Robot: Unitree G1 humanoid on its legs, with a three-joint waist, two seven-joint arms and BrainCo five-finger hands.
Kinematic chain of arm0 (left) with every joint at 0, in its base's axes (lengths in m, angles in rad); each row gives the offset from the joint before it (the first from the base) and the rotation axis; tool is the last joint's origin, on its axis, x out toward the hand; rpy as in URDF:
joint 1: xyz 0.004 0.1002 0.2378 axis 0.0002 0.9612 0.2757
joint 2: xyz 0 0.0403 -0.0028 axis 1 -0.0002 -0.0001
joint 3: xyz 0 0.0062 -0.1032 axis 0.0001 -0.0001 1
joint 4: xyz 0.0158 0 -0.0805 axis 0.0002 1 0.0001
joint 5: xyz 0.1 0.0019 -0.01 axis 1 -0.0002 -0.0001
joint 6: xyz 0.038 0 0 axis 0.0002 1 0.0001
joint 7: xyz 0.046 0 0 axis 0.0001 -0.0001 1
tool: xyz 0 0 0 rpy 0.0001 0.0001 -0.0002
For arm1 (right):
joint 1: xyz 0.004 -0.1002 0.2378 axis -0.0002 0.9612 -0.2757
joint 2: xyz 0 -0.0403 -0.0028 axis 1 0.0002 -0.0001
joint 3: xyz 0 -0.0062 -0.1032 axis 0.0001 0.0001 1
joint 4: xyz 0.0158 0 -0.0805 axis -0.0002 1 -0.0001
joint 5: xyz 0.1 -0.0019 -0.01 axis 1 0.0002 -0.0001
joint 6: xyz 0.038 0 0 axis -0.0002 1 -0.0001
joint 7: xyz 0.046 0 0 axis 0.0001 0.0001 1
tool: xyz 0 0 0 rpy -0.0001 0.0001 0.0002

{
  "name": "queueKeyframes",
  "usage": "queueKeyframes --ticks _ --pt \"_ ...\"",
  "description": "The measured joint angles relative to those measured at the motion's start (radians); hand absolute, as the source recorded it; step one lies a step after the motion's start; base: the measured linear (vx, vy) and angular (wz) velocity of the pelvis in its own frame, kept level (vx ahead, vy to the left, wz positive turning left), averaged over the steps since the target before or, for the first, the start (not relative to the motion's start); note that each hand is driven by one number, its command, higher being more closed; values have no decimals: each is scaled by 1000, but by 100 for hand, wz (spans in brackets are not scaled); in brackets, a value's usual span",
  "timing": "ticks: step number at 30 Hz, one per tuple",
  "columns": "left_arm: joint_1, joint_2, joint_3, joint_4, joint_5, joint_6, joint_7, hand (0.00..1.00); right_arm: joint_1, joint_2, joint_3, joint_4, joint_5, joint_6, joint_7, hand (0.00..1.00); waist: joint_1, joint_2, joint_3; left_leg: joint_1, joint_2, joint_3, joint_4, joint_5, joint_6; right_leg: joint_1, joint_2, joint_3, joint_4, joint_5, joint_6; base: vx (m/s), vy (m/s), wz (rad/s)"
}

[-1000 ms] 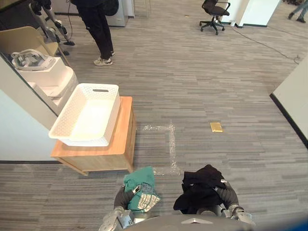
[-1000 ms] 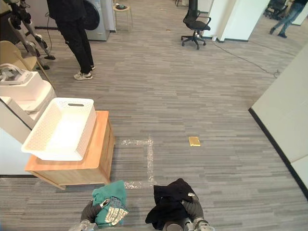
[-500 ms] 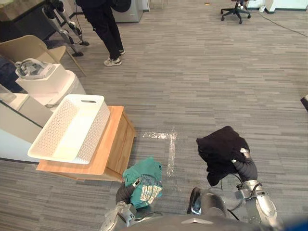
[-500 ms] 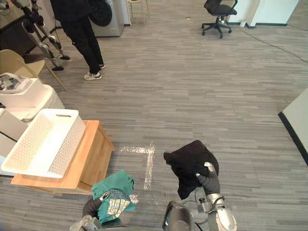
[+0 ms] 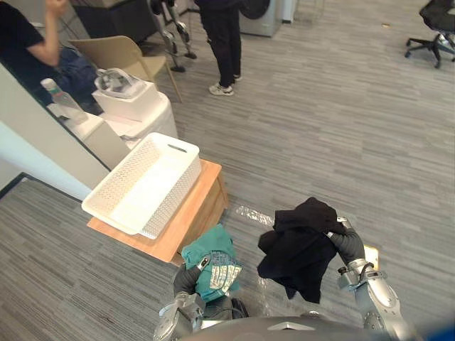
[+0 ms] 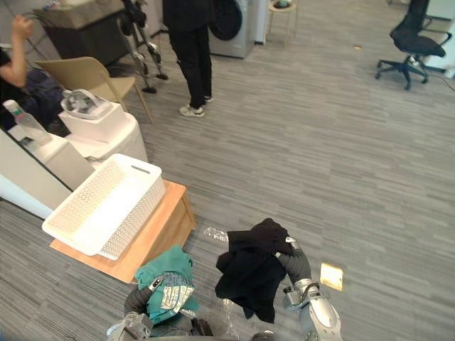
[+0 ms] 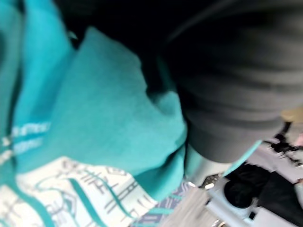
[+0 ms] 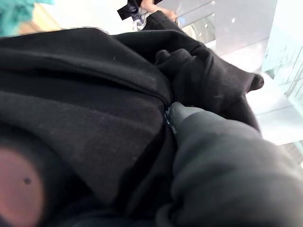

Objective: Tidy the bed and pick cloth on bed and put in laundry

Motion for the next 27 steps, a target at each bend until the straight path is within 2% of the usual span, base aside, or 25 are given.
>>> queueKeyframes --ticks 1,2,3,4,6,8,9,11,12,14,15,16,17,18,20,22,24,25,26,27 --pt "-1 4 3 -7 0 1 0 100 0 7 -1 3 0 12 -20 100 -4 -6 0 15 -8 -20 -22 -46 -1 -45 -40 23 161 -31 22 103 60 59" --pt "1 16 12 -16 3 2 0 100 5 22 8 -2 0 28 -38 100 -2 -33 -4 27 -34 -39 -25 -50 0 -114 -113 79 355 -31 3 77 5 62" --pt "11 26 21 -32 17 2 1 100 11 29 19 -2 -4 32 -44 100 -2 -64 2 42 -51 -55 -26 -54 1 -162 -157 124 484 2 -26 128 -57 74" --pt "22 40 36 -55 41 2 2 100 28 48 23 -1 -16 36 -47 100 -6 -85 9 65 -58 -92 -20 -64 5 -211 -187 172 610 65 -49 200 -104 94" --pt "40 59 36 -76 41 2 13 100 68 66 25 -2 -19 37 -50 100 -17 -98 4 83 -38 -163 -9 -78 7 -252 -160 224 674 15 -60 184 -105 106" --pt "36 71 40 -85 41 2 20 100 82 65 24 -4 -18 30 -53 100 -31 -94 3 84 -16 -231 -10 -86 -4 -290 -111 240 617 -30 -69 147 -119 104" --pt "30 77 41 -87 41 2 21 100 83 66 23 -4 -16 15 -53 100 -37 -91 4 89 -6 -285 -17 -87 -16 -338 -69 265 491 -45 -68 188 -130 89" --pt "29 75 45 -89 40 3 21 100 84 66 21 -4 -13 4 -53 100 -39 -86 4 92 4 -318 -21 -84 -36 -361 -30 293 374 -43 -64 248 -185 76" --pt "27 74 46 -89 41 5 19 100 92 66 16 -6 -5 -6 -54 100 -43 -77 1 94 16 -356 -32 -83 -51 -373 17 343 242 -24 -51 242 -220 94" --pt "29 74 41 -89 41 5 16 100 121 67 9 -35 3 -17 -57 100 -60 -71 -1 103 20 -435 -58 -82 -84 -382 70 457 74 51 -40 288 -313 124" --pt "38 75 34 -89 46 0 10 100 138 69 10 -50 6 -35 -55 100 -65 -76 -4 106 14 -487 -69 -88 -114 -374 89 554 -33 126 -26 324 -372 128" --pt "44 78 35 -87 61 0 10 100 148 73 8 -51 14 -42 -53 100 -67 -81 -8 109 13 -512 -67 -96 -130 -364 95 570 -35 213 -22 339 -385 107" --pt "47 56 31 -69 79 -2 9 100 157 75 -1 -48 16 -46 -54 100 -63 -45 -14 122 43 -524 -74 -95 -157 -356 121 548 -4 194 -34 258 -281 63" --pt "60 42 22 -71 80 -9 4 100 155 71 -4 -48 19 -46 -53 100 -57 -23 -20 120 63 -507 -77 -84 -173 -357 127 528 10 178 -47 350 -339 54" --pt "82 13 -5 -72 97 -45 -7 100 142 68 4 -49 22 -59 -51 100 -54 2 -29 124 95 -449 -106 -36 -186 -354 126 470 42 119 -74 246 -233 58" --pt "89 0 -5 -75 108 -61 -7 100 120 66 24 -54 21 -59 -47 100 -47 3 -29 126 112 -409 -100 -2 -181 -338 125 436 57 55 -89 155 -194 59" --pt "91 -11 -1 -104 108 -65 -7 100 123 67 49 -90 18 -58 -47 100 -35 -2 -24 43 144 -380 80 19 -156 -294 125 396 38 35 -102 156 -239 63" --pt "93 -18 -1 -126 108 -65 -7 100 130 61 60 -128 12 -57 -48 100 -34 3 -19 -46 184 -358 250 57 -136 -252 131 359 10 30 -109 139 -179 71" --pt "93 -21 -2 -133 107 -65 -9 100 129 57 68 -149 10 -56 -50 100 -29 2 -18 -101 213 -332 354 68 -136 -219 132 334 -17 26 -112 123 -102 63" --pt "93 -21 -2 -133 106 -64 -10 100 123 56 68 -154 9 -56 -50 100 -27 2 -19 -121 214 -312 381 61 -139 -202 132 326 -30 24 -113 142 -55 43"
